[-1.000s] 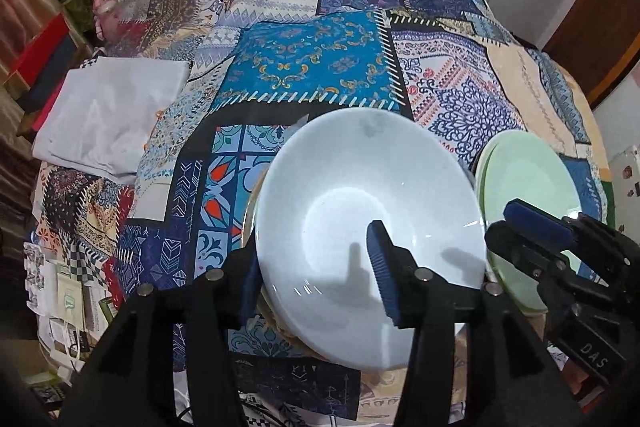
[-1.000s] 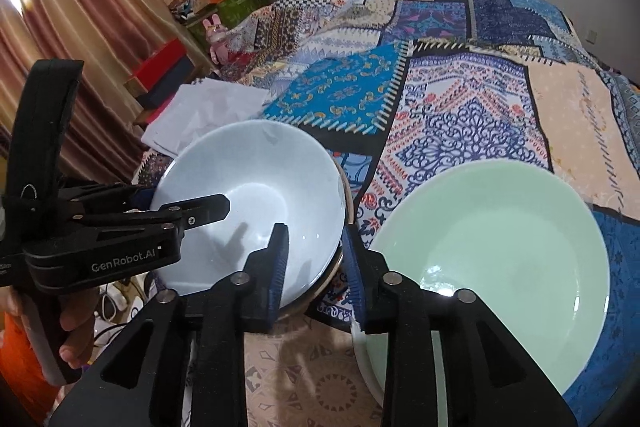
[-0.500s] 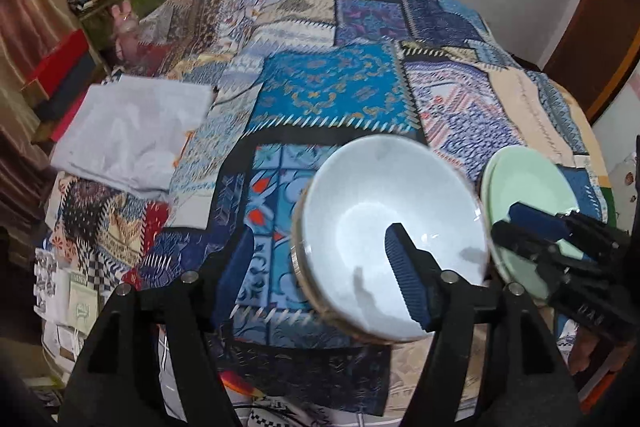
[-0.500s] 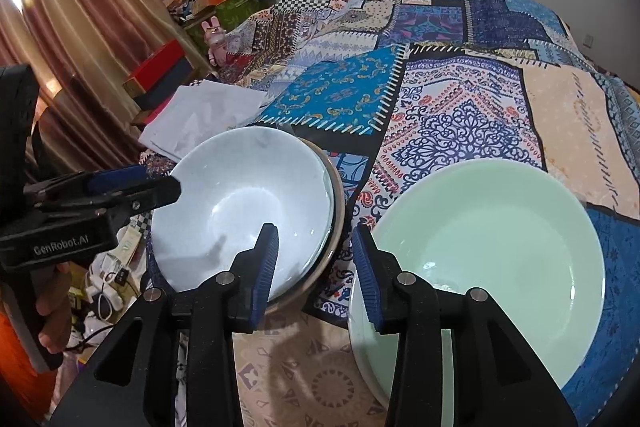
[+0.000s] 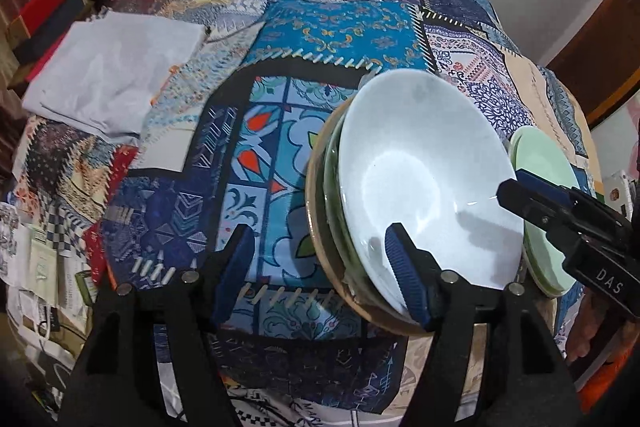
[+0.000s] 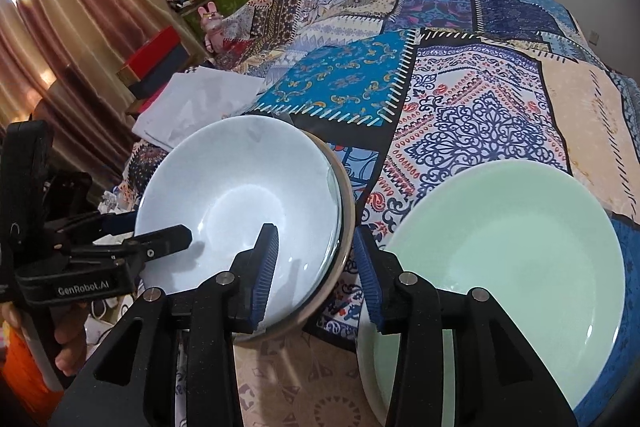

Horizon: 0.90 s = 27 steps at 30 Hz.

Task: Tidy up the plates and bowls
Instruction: 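Carry the nested bowls with both tools onto the mint green plate stack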

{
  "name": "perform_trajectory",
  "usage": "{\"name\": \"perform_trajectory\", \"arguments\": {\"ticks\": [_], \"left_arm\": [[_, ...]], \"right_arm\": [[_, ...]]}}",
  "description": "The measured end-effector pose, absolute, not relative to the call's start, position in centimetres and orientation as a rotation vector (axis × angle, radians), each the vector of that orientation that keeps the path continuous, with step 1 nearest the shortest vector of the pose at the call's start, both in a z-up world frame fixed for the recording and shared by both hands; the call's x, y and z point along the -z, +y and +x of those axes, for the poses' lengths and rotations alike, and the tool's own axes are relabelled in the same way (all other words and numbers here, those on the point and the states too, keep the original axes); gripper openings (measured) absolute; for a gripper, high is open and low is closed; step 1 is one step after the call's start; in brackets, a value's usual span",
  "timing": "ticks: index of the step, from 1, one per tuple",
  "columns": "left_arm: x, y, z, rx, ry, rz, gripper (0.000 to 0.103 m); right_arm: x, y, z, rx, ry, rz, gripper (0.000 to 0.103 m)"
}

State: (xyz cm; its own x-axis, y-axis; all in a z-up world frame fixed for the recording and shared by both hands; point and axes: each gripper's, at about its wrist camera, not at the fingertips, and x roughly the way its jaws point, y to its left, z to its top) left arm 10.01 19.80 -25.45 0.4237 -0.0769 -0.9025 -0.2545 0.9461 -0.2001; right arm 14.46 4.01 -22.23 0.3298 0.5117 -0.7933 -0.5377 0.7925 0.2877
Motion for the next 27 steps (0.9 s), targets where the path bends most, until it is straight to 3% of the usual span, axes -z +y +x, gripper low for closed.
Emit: {"name": "perform_trajectory", "arguments": {"ticks": [13,19,27], "left_arm": [[27.4,20.6,10.4,-0.037,1.139,-0.436,0.057],[27.2,20.1,10.8,-0.001,1.127,-0.453,0.036],[26.7,19.5,10.9,-0.037,1.115,-0.419,0.036]], "right_arm": [[25.0,6.2,15.3,-0.710,1.121,-0.070,0.040],[24.9,6.2,15.2,-0.706,1.100,-0.083,0.037],[24.8,5.8,15.4,-0.688,1.101,-0.046,0.028]]}}
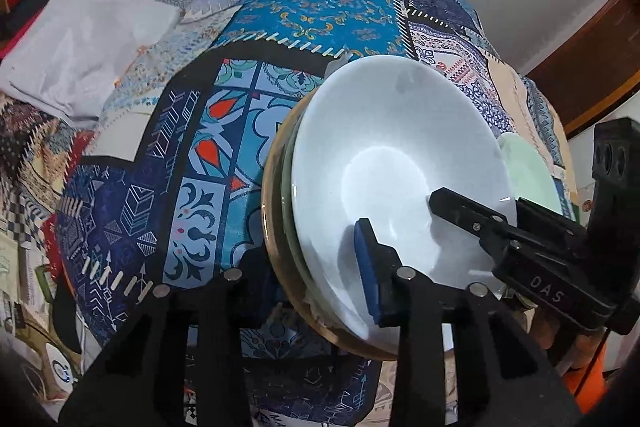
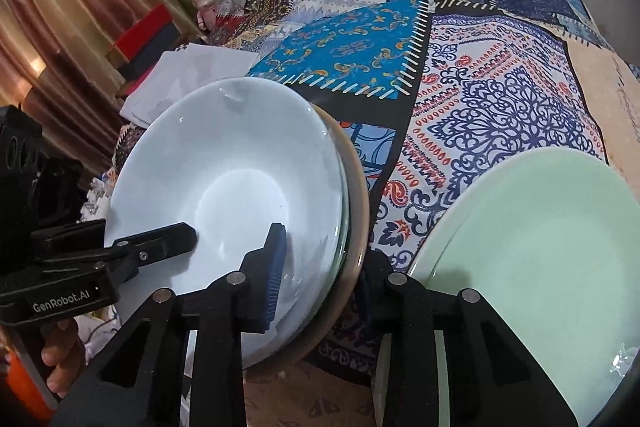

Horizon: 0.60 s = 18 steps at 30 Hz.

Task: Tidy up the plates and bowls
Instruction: 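Carry the nested bowls with both tools onto the mint green plate stack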

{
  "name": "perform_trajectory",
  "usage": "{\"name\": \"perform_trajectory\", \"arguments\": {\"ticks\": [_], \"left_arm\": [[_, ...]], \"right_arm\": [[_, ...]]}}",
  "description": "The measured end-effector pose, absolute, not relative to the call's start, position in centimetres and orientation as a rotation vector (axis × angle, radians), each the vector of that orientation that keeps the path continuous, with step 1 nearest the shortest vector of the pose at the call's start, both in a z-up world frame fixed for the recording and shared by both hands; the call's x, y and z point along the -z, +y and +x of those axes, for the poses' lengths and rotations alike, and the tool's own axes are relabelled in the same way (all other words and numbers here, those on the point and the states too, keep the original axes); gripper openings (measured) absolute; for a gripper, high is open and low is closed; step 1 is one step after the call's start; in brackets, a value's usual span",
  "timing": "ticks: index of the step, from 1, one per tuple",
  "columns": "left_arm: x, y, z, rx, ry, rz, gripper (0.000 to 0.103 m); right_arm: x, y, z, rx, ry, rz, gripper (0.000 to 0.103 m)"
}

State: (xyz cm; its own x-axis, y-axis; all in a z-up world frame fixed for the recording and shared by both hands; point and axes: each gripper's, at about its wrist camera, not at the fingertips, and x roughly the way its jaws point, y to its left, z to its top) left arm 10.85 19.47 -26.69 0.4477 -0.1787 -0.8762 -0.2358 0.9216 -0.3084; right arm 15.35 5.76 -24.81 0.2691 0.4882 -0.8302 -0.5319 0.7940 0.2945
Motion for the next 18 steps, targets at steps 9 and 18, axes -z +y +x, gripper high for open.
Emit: {"name": "perform_trajectory", "arguments": {"ticks": [9,18], "left_arm": [[25.6,18.7,10.8,-0.090,1.090,-0.343,0.036],[24.6,18.2,10.9,-0.082,1.064,-0.350,0.036]], "right_arm": [[24.6,5.4,15.3,-0.691,1.106,0.007,0.028],[23.7,4.6,15.4,-0.688,1.082,0.053,0.028]]}}
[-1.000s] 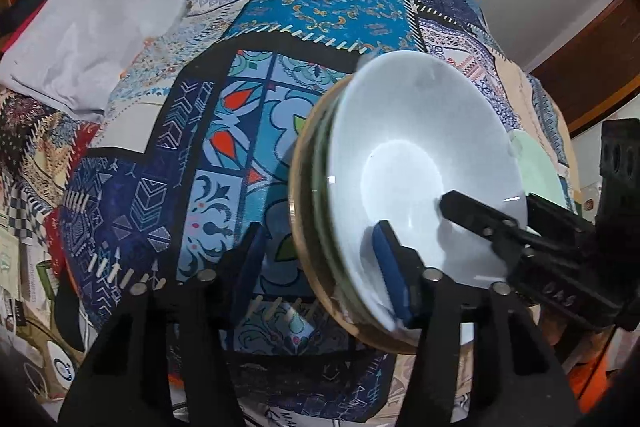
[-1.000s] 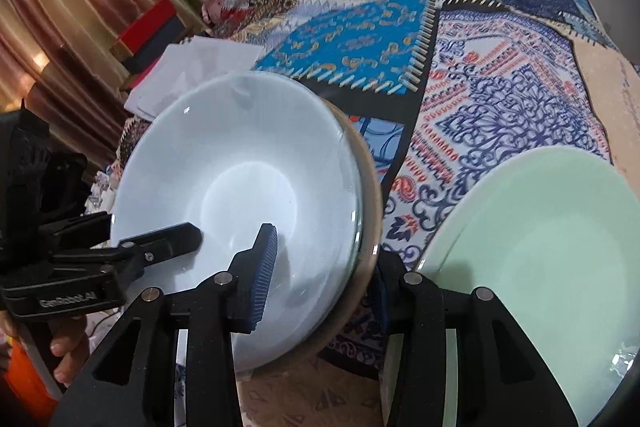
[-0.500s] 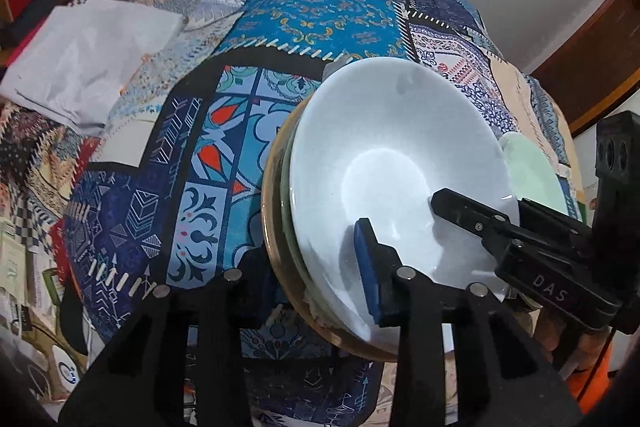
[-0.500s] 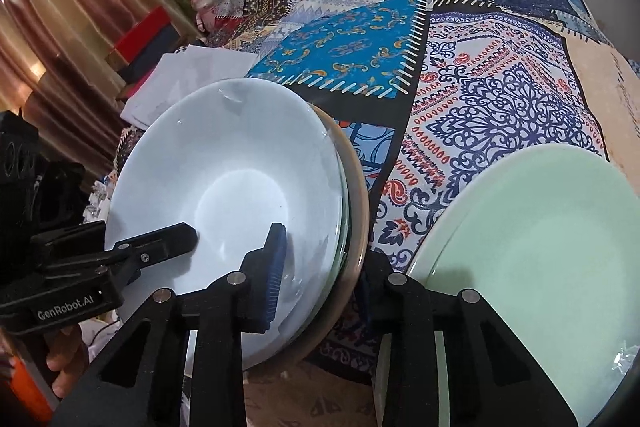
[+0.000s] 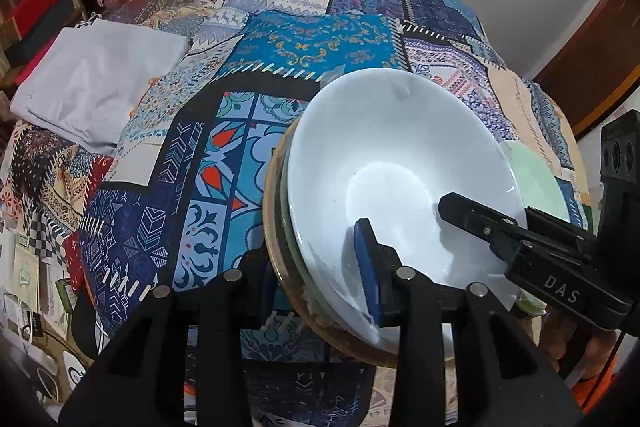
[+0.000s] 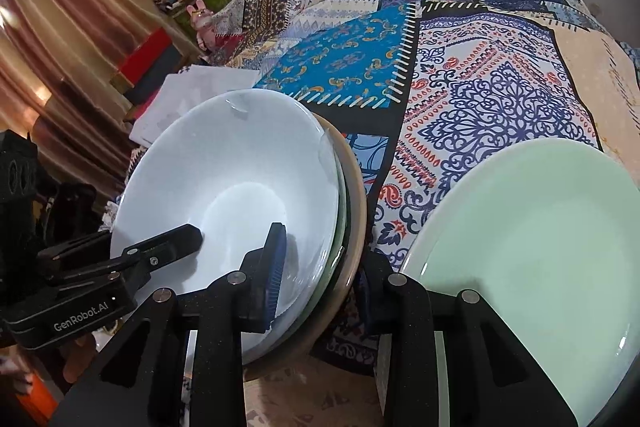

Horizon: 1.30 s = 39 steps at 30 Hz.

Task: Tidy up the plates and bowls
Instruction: 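Carry the nested bowls with both tools onto the mint green plate stack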

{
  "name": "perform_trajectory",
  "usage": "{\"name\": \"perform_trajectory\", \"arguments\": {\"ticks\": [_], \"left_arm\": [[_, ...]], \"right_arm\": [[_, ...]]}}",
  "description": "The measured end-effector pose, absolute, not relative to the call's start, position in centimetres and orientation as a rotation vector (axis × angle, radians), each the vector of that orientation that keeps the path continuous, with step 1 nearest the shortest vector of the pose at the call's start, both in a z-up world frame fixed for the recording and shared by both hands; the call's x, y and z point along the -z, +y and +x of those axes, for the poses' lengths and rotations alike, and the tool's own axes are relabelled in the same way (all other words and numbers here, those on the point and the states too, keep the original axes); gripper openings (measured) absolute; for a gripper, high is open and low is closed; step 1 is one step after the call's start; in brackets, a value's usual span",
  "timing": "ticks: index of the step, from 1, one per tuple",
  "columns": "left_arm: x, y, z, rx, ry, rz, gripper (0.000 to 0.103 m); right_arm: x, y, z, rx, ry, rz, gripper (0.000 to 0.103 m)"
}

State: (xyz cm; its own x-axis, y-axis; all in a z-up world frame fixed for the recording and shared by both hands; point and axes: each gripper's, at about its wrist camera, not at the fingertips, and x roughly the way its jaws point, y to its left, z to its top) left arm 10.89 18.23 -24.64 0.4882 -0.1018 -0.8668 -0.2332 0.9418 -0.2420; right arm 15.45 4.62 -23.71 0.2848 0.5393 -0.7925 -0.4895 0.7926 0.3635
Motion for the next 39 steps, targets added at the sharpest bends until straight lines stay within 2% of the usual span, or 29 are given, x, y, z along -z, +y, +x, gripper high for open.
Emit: {"name": "perform_trajectory", "arguments": {"ticks": [20,39], "left_arm": [[19.9,14.1,11.1,-0.007,0.991,-0.309,0.036],[19.0,8.1,12.9,0.093,1.000,-0.258,0.036]], "right_arm": [[19.4,0.1,14.5,-0.640,0.967,0.109,0.028],[18.2,-6.3,14.1,-0.542,0.930,0.178,0.028]]}}
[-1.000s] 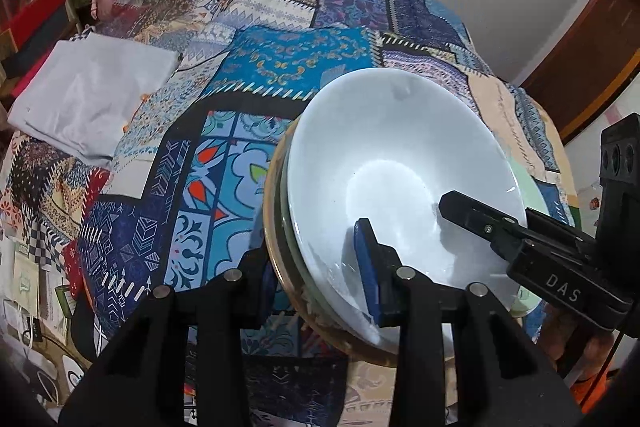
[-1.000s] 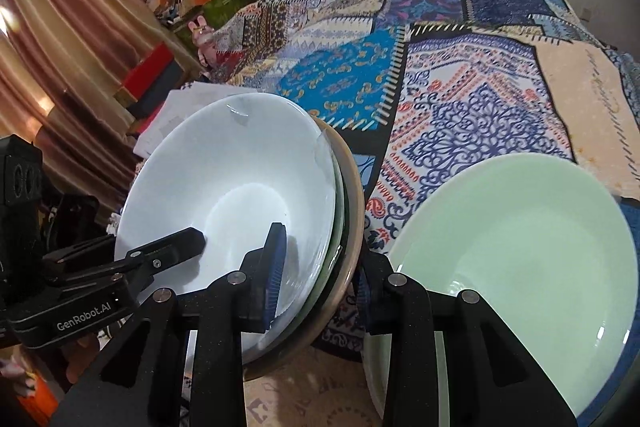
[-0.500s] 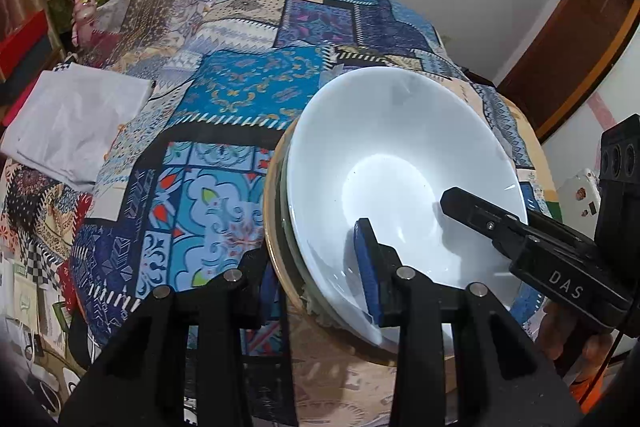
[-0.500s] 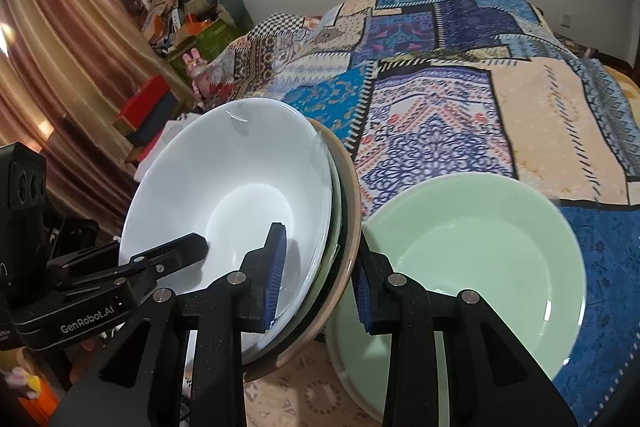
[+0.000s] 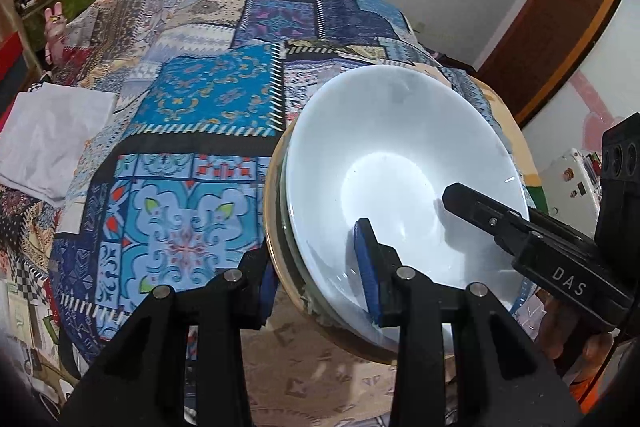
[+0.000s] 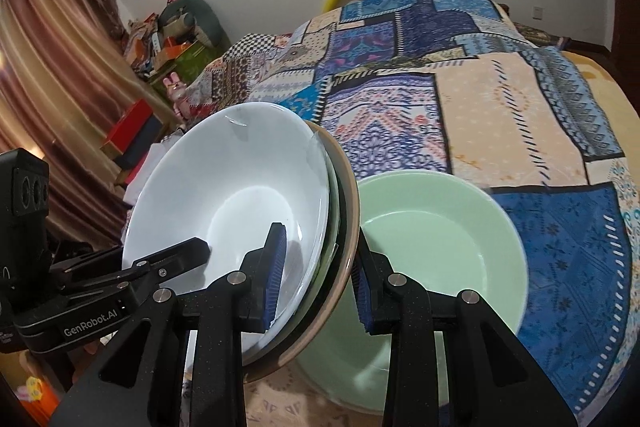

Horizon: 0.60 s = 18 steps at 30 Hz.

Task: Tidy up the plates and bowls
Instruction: 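Carry the nested bowls with both tools onto the mint green plate stack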

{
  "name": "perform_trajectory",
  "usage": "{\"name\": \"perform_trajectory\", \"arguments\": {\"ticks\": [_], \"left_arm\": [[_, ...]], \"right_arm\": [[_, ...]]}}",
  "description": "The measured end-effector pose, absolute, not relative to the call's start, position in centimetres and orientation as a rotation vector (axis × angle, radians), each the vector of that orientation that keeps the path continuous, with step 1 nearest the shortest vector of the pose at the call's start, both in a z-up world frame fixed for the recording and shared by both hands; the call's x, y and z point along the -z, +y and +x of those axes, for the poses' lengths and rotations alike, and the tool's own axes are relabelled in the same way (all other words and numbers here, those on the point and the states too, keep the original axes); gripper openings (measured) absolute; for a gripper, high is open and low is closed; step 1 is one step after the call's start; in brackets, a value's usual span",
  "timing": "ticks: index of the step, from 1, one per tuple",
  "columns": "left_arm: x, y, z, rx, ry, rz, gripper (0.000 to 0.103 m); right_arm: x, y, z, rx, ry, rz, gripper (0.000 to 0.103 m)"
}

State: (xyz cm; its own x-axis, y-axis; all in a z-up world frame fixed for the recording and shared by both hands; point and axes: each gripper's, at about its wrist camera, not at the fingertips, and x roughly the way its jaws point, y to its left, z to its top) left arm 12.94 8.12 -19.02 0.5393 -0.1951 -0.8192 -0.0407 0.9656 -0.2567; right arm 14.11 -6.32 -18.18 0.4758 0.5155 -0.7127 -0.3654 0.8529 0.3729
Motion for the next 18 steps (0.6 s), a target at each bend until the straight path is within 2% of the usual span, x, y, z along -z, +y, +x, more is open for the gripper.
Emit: {"name": "perform_trajectory", "arguments": {"ticks": [18], "left_arm": [[20.2,3.6,15.3,0.166,1.037,-0.217,0.036]], "right_arm": [[18.9,-10.7,14.2,-0.458,0.939,0.193,0.028]]}}
